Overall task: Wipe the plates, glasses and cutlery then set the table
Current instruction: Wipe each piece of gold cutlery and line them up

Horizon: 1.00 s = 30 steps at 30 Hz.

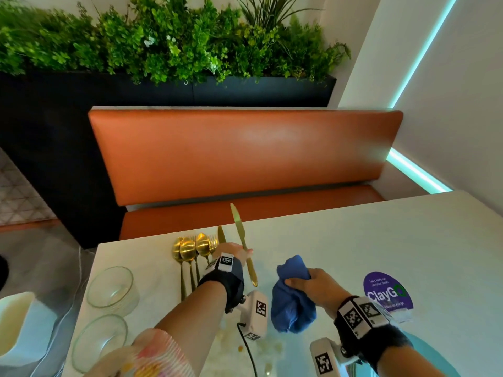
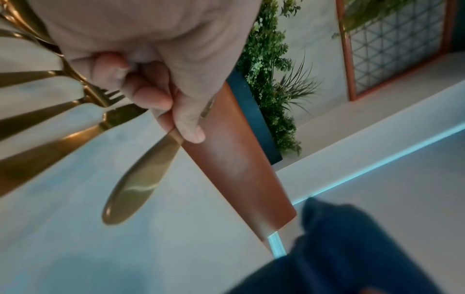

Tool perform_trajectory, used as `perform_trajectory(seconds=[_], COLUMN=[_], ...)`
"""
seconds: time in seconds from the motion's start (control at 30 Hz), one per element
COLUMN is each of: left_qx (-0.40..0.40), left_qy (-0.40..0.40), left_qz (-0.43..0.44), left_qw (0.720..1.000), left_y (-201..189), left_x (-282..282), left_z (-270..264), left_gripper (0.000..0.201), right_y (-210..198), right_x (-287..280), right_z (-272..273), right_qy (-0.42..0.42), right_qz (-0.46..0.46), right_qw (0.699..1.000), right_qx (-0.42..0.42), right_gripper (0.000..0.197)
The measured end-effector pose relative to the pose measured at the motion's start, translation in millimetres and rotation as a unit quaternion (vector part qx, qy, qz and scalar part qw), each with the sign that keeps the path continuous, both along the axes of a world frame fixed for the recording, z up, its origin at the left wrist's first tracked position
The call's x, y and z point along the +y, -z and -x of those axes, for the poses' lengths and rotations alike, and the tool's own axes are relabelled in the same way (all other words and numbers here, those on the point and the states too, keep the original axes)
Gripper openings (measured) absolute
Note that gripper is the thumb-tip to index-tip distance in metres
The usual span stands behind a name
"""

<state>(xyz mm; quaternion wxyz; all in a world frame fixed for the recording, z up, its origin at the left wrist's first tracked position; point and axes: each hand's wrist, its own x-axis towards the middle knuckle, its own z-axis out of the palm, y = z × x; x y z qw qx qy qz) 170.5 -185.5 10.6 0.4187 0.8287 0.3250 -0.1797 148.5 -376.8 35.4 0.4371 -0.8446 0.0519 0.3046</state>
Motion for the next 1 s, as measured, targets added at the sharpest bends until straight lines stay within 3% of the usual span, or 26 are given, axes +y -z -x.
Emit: perform_trajectory(seconds=[0.17, 0.27, 0.6, 0.9, 1.0], left_qx=[0.036, 0.041, 0.065, 0.044, 0.037], left_qy=[0.041, 0.008, -0.034, 0.004, 0.019], left_qz=[-0.104, -0.071, -0.156, -0.227, -0.223], left_qw=[0.993, 0.997, 0.985, 0.973, 0.974], left_y=[26, 39, 60, 62, 61], left_x=[10, 10, 5, 0, 0], left_z=[-4, -7, -8, -4, -1], left_gripper=[0.049, 0.044, 0.045, 0.033, 0.040], right_y=[-1, 1, 8, 4, 0], right_x=[-8, -11, -7, -13, -18], right_z=[-18, -24, -26, -15, -10], right_qy=[0.079, 0.089, 0.115, 0.137, 0.143], right_qz=[-0.031, -0.038, -0.055, -0.047, -0.047], right_qw=[0.996, 0.995, 0.992, 0.989, 0.989], right_qx=[-0.007, 0.003, 0.022, 0.015, 0.012], right_gripper=[0.013, 0.012, 0.021, 0.029, 0.025])
